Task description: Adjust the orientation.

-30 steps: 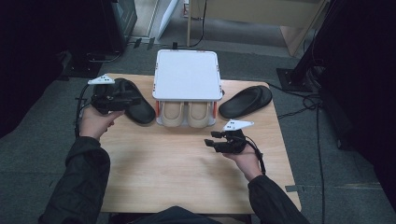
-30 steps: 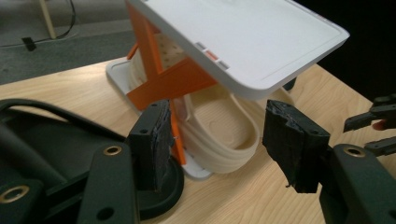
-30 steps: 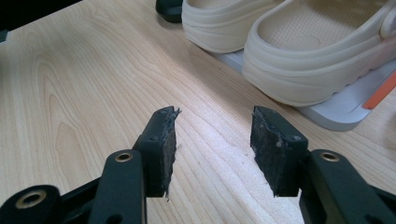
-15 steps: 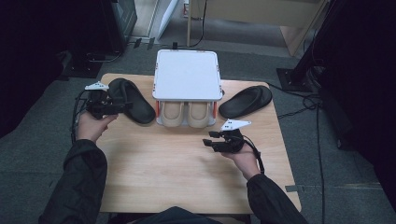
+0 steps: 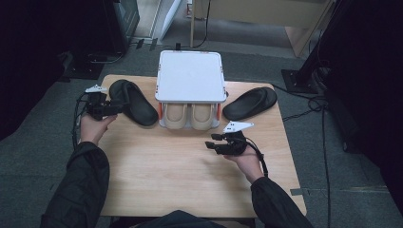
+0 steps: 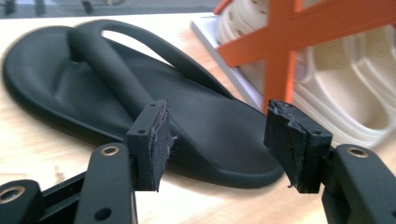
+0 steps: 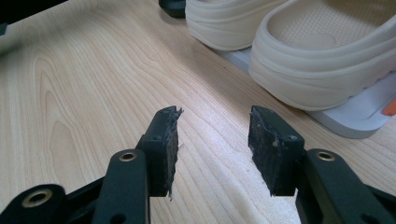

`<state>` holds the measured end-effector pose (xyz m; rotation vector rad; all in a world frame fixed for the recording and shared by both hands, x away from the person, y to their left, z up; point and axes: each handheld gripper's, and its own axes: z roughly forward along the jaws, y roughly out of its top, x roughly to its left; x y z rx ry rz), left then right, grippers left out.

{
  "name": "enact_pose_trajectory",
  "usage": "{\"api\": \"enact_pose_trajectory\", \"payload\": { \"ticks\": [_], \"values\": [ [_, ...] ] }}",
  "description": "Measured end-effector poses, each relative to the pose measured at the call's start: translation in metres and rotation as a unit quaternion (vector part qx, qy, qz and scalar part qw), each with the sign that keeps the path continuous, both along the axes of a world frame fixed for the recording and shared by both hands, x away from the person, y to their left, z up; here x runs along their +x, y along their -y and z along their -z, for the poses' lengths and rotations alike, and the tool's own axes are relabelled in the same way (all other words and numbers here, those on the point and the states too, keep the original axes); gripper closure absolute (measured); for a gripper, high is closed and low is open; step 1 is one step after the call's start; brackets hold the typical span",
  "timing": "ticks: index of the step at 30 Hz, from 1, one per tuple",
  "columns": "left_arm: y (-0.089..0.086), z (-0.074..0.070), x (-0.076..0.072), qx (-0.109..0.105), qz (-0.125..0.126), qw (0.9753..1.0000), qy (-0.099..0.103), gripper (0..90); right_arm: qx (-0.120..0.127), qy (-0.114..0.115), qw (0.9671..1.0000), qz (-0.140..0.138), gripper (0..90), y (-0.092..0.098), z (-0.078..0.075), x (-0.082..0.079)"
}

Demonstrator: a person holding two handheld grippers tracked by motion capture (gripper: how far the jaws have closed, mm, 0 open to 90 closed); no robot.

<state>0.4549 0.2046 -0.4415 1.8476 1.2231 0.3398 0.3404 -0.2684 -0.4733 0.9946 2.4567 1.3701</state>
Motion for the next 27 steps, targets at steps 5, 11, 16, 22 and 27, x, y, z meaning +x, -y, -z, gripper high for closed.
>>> {"api": "enact_pose_trajectory", "payload": {
  "ticks": [5,11,16,22,27],
  "values": [
    [-0.003,0.003,0.007,0.002,-0.007,0.9999,-0.007,41.9,-0.002,-0.001,1.0,0.0,53.4,-0.001,0.001,0.0],
    [0.004,0.014,0.018,0.007,-0.012,0.9998,-0.016,48.3,-0.001,0.0,1.0,0.0,54.3,-0.003,0.002,0.0],
    [0.016,0.024,0.024,0.013,0.002,0.9995,-0.029,52.5,-0.003,-0.002,1.0,0.0,54.8,-0.005,0.003,0.0],
    [0.029,0.031,0.026,0.005,0.02,0.9989,-0.041,55.8,-0.007,0.001,1.0,0.001,54.9,-0.005,0.004,-0.001],
    [0.035,0.038,0.026,-0.006,0.026,0.9984,-0.05,56.0,-0.007,0.001,1.0,0.003,54.8,-0.004,0.003,-0.001]
  ]
}}
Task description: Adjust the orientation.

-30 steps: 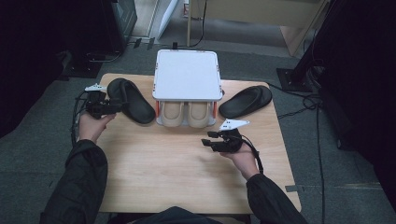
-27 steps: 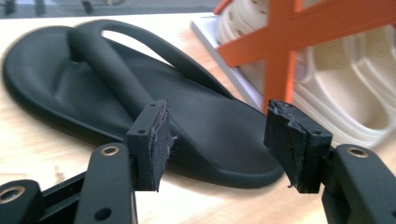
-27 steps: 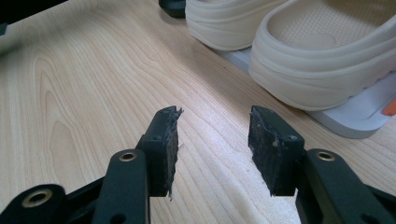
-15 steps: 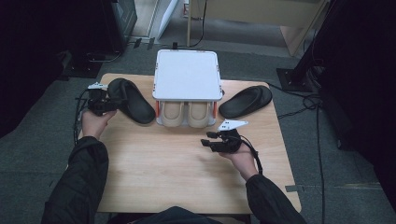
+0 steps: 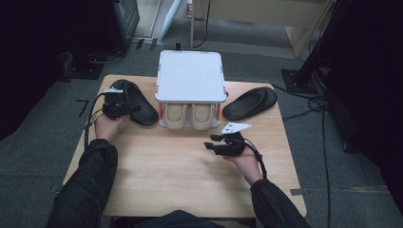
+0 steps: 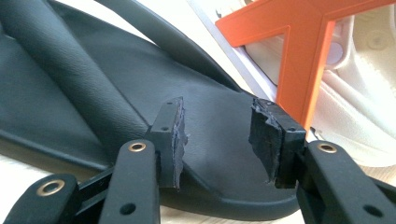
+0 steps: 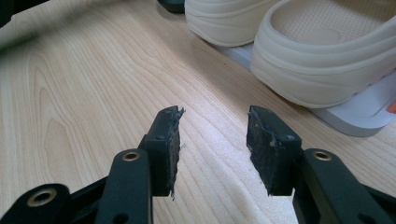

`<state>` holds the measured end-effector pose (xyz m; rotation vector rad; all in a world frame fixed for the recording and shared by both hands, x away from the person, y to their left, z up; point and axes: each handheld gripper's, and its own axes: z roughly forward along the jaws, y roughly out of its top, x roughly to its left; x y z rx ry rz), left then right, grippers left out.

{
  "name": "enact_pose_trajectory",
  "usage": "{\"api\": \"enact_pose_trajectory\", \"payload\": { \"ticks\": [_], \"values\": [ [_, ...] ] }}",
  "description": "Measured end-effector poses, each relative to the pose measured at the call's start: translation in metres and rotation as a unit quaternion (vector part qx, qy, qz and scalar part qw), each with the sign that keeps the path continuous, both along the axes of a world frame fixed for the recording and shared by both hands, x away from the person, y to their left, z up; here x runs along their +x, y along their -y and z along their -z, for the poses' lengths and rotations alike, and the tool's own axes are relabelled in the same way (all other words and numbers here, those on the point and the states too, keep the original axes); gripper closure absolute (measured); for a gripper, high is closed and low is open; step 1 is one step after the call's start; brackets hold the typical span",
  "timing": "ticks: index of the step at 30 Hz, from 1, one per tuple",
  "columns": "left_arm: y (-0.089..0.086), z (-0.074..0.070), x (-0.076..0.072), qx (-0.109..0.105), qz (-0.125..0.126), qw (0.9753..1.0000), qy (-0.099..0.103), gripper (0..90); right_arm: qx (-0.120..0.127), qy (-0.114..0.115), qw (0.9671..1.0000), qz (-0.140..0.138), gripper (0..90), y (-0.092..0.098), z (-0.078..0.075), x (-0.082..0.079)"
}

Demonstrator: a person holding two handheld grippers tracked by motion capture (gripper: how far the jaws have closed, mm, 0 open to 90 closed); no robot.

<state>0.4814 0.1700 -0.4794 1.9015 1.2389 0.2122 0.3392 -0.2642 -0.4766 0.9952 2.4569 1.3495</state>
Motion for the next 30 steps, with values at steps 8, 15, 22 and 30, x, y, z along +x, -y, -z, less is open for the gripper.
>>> {"api": "enact_pose_trajectory", "payload": {
  "ticks": [8,15,22,30],
  "values": [
    [0.003,0.002,-0.004,0.023,-0.003,0.9997,0.011,58.4,0.001,0.003,1.0,-0.001,54.8,-0.001,0.0,0.0],
    [-0.007,0.001,-0.009,0.023,-0.011,0.9996,0.009,58.4,0.0,0.002,1.0,-0.002,54.8,-0.001,0.0,0.0],
    [-0.021,0.001,-0.015,0.02,-0.023,0.9995,0.006,58.0,0.001,0.001,1.0,-0.005,54.8,-0.005,0.0,0.003],
    [-0.029,0.001,-0.02,0.031,-0.022,0.9993,0.001,55.0,0.003,-0.003,0.9999,-0.014,54.9,-0.01,0.0,0.007]
  ]
}}
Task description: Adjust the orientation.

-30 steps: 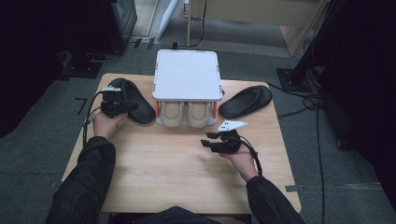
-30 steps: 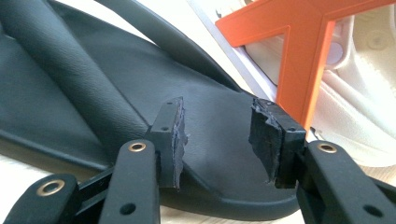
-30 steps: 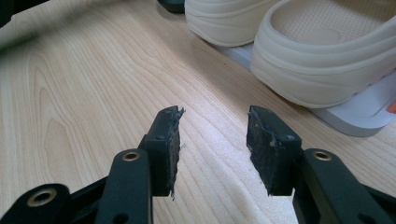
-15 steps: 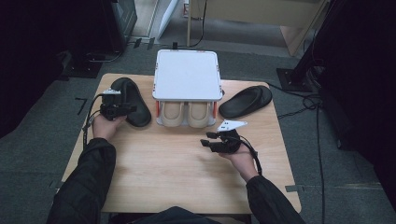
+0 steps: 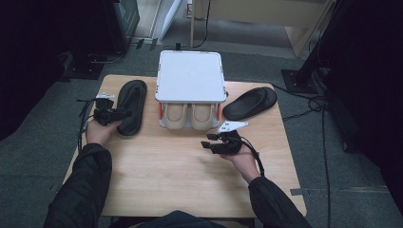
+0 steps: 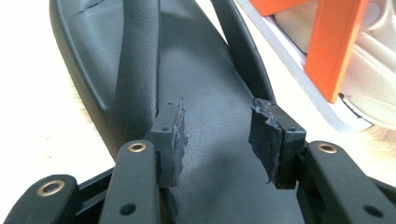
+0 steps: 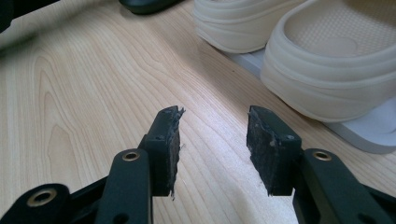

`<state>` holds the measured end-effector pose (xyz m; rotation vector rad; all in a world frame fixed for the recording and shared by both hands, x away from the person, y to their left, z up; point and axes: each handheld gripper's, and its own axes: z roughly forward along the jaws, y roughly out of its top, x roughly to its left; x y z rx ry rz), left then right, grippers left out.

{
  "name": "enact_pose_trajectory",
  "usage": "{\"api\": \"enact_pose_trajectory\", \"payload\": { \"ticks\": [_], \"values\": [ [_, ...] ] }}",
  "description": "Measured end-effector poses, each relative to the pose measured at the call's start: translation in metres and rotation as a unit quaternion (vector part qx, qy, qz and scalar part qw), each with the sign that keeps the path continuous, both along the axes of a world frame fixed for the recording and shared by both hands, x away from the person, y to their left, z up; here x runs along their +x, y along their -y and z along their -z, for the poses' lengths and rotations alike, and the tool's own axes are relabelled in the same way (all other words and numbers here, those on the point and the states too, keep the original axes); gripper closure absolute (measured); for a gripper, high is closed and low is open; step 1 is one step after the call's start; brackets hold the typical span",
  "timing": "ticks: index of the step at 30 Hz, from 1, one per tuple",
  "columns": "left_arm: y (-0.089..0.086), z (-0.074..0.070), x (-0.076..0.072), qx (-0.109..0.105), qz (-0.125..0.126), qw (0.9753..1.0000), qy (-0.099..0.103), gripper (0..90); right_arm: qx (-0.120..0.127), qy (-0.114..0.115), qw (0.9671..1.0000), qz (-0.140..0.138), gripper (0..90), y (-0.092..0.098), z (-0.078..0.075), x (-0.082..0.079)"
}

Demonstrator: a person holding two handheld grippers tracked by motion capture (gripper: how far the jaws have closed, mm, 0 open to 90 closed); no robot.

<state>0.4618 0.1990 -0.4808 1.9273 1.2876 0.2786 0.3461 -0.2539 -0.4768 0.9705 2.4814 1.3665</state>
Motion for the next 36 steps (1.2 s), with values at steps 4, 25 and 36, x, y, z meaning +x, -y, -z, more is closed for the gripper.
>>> {"api": "enact_pose_trajectory", "payload": {
  "ticks": [4,25,36],
  "values": [
    [-0.004,-0.011,-0.003,-0.009,-0.005,0.9998,0.018,53.8,-0.001,-0.001,1.0,-0.002,54.8,-0.002,0.0,0.001],
    [-0.014,-0.004,0.046,0.009,-0.018,0.9998,-0.002,50.2,0.004,0.001,0.9998,0.019,54.8,0.01,0.001,-0.012],
    [-0.001,-0.002,0.062,0.025,-0.021,0.9994,-0.003,52.1,0.004,0.002,0.9991,0.042,54.8,0.024,0.002,-0.022]
  ]
}}
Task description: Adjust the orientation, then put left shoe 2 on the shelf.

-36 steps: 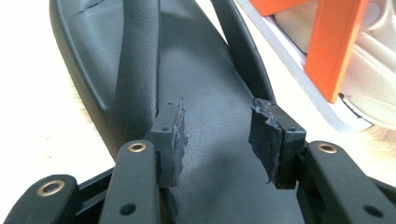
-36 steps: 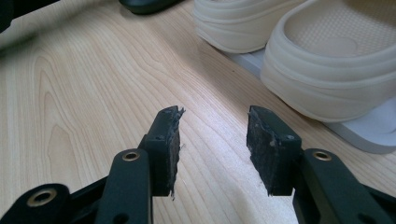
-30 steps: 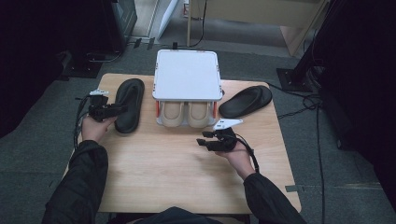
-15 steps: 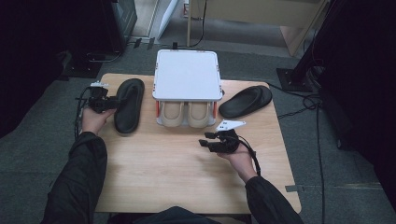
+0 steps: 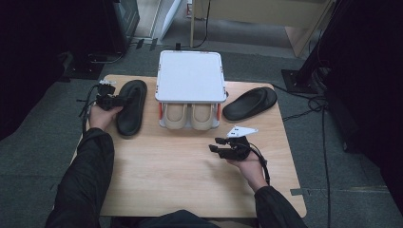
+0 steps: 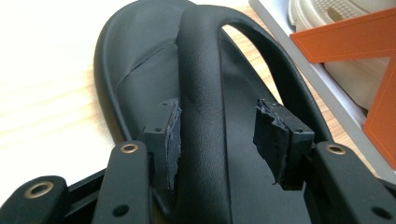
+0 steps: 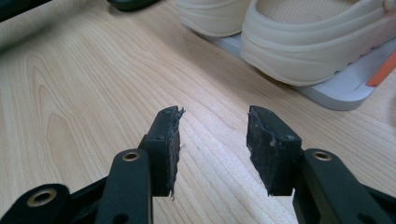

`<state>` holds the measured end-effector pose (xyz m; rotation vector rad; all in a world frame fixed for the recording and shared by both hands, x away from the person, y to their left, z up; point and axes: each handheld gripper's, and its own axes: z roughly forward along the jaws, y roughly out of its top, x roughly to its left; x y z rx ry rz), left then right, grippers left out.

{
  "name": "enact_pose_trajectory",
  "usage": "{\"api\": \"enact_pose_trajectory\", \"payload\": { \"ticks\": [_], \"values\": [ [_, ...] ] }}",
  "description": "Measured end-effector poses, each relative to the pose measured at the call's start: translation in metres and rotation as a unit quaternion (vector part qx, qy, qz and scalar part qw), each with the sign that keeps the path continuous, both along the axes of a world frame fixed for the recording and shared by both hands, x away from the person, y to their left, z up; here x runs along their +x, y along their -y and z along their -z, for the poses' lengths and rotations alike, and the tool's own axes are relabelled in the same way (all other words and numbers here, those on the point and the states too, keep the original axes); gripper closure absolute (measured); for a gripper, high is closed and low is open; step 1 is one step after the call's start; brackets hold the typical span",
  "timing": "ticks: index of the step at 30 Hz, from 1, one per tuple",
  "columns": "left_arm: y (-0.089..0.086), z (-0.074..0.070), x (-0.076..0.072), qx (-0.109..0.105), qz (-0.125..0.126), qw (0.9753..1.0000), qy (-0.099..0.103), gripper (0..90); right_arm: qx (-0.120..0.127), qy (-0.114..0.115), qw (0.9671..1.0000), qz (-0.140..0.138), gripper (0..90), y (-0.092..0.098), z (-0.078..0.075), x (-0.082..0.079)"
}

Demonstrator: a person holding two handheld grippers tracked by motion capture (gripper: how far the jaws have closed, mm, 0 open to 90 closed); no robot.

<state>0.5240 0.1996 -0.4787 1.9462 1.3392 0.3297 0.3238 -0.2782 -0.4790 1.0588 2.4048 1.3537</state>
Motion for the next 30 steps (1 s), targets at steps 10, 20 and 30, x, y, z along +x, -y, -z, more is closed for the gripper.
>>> {"api": "enact_pose_trajectory", "payload": {
  "ticks": [10,20,30],
  "values": [
    [-0.004,0.008,0.002,-0.009,-0.011,0.9996,-0.026,67.2,-0.001,-0.002,1.0,0.005,54.8,0.003,0.001,0.0],
    [-0.002,0.003,-0.002,-0.022,-0.013,0.9993,-0.026,68.6,0.002,0.002,1.0,0.005,54.8,0.003,0.001,0.002],
    [-0.003,-0.018,-0.014,-0.04,-0.011,0.9989,-0.022,68.7,0.002,0.002,1.0,-0.002,54.8,-0.001,-0.001,0.005]
  ]
}}
